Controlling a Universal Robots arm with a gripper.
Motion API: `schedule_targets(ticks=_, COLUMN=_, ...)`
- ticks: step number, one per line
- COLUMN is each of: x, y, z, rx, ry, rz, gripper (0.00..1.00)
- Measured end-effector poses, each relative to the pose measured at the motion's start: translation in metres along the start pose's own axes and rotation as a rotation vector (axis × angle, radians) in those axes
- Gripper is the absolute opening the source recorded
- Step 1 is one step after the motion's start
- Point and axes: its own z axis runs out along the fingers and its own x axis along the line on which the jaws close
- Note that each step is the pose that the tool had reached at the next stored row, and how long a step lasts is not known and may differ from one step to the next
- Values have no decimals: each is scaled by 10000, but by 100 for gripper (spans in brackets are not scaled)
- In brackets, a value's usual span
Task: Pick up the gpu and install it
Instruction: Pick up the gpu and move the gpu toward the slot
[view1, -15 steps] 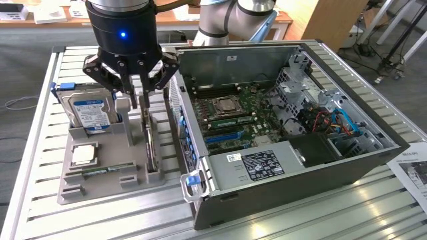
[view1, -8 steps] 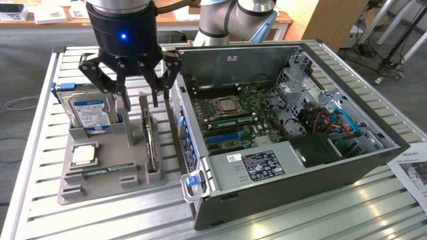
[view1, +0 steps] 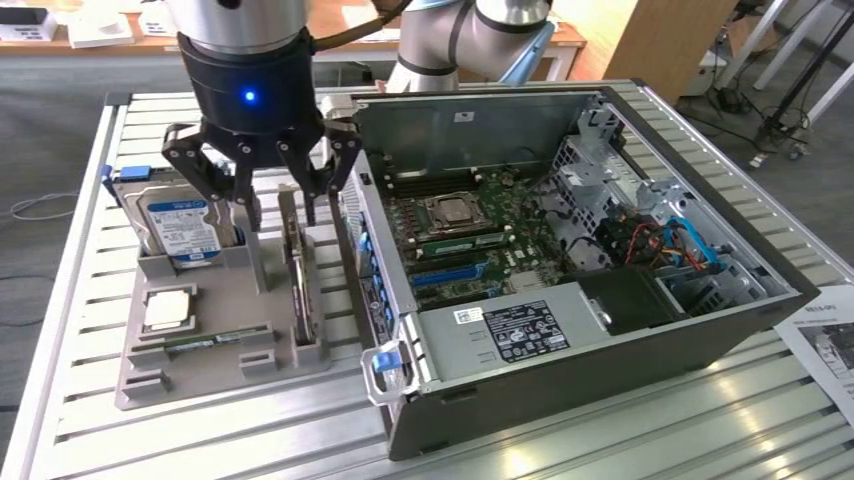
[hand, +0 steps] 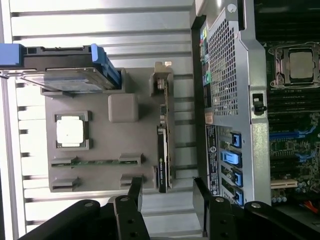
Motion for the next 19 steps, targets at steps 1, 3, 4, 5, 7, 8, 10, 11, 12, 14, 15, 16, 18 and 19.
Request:
schedule_targets(ticks=1, x=4, y=-20, z=13, rx=-17, ry=-1, rz=0, gripper=53)
schedule_targets(ticks=3, x=11, y=-65, z=39, rx=-51, ry=1, rz=2, gripper=53)
schedule_targets(ticks=4, x=11, y=-89, z=51, rx=-64, ry=3, rz=2, gripper=53)
schedule_targets(ticks=5, x=10, y=-108, z=66, rx=-81, ry=4, rz=3, gripper=53)
schedule_targets(ticks=7, x=8, y=-114, z=104, rx=-91, ry=4, rz=4, gripper=53)
schedule_targets(ticks=8, x=4, y=-115, z=121, rx=-92, ry=5, rz=3, gripper=53)
schedule_targets(ticks=10, x=-4, y=-116, z=158, rx=-94, ry=4, rz=3, gripper=53)
schedule_targets(ticks=11, x=-7, y=-117, z=175, rx=-94, ry=5, rz=3, gripper=53)
schedule_targets(ticks=12, x=-11, y=-117, z=194, rx=-95, ry=5, rz=3, gripper=53)
schedule_targets(ticks=14, x=-19, y=-119, z=231, rx=-94, ry=5, rz=3, gripper=53)
schedule_targets(ticks=15, x=-22, y=-119, z=249, rx=-93, ry=5, rz=3, gripper=53)
schedule_targets(ticks=16, x=-23, y=-120, z=267, rx=-94, ry=5, rz=4, gripper=53)
schedule_targets(ticks=18, x=-25, y=-122, z=304, rx=-94, ry=5, rz=3, gripper=53)
schedule_targets(ticks=19, x=-25, y=-123, z=322, rx=-94, ry=4, rz=3, gripper=53)
